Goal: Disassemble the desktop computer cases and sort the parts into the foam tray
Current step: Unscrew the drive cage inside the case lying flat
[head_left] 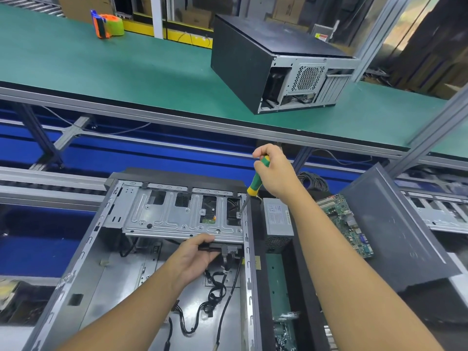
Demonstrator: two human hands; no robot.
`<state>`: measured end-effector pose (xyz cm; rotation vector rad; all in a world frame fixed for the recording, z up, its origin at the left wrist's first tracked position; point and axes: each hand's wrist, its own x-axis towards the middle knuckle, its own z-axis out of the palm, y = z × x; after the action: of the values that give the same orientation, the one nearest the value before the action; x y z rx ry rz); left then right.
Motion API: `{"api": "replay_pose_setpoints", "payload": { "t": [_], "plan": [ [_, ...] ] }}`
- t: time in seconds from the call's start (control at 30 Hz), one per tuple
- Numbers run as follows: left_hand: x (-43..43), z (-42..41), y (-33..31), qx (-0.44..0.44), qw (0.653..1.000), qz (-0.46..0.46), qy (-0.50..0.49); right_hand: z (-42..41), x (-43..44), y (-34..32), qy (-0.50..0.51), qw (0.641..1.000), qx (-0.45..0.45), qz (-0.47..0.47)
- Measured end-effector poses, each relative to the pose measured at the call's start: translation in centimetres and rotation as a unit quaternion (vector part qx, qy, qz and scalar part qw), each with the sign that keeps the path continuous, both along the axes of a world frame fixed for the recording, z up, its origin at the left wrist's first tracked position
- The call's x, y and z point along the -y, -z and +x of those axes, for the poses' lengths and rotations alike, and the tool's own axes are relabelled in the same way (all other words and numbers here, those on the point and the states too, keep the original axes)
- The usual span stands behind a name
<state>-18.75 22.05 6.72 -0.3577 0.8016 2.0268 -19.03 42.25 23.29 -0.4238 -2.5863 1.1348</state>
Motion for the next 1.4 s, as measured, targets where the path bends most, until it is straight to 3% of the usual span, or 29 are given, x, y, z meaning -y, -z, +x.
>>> {"api": "replay_pose_setpoints", "payload": {
  "t": [0.13,0.33,0.43,0.53,0.67,0.93,1.23,1.4],
  "plan": [
    [-0.1,0.0,0.0,0.003,1.000,-0.016,-0.001,-0.5,1.8,-0.9,-0.103,0.982,0.077,0.141],
    [0.0,-0.1,0.1,0.000,1.000,-0.024,0.001,-1.2,3.1,-1.7,-0.041,0.927,0.148,0.342],
    [0.1,-0.2,0.1,-0.004,1.000,-0.027,0.006,-1.3,3.7,-1.4,-0.045,0.930,0.139,0.338],
    [0.1,-0.2,0.0,-0.005,1.000,-0.021,0.007,-1.3,3.3,-1.9,-0.058,0.958,0.151,0.237],
    [0.0,-0.3,0.0,-0.001,1.000,-0.026,0.004,-0.9,2.4,-2.9,-0.097,0.960,0.214,0.153],
    [0.0,-0.3,-0.1,0.009,0.999,-0.036,0.000,-1.1,3.0,-2.3,-0.076,0.959,0.158,0.223],
    [0.1,-0.1,-0.8,0.013,0.999,-0.030,0.005,-0.9,2.9,-3.0,-0.111,0.955,0.193,0.196],
    [0.1,-0.1,-0.9,0.018,0.999,-0.035,0.002,-2.1,2.4,-3.1,-0.035,0.949,0.231,0.209]
  ]
}}
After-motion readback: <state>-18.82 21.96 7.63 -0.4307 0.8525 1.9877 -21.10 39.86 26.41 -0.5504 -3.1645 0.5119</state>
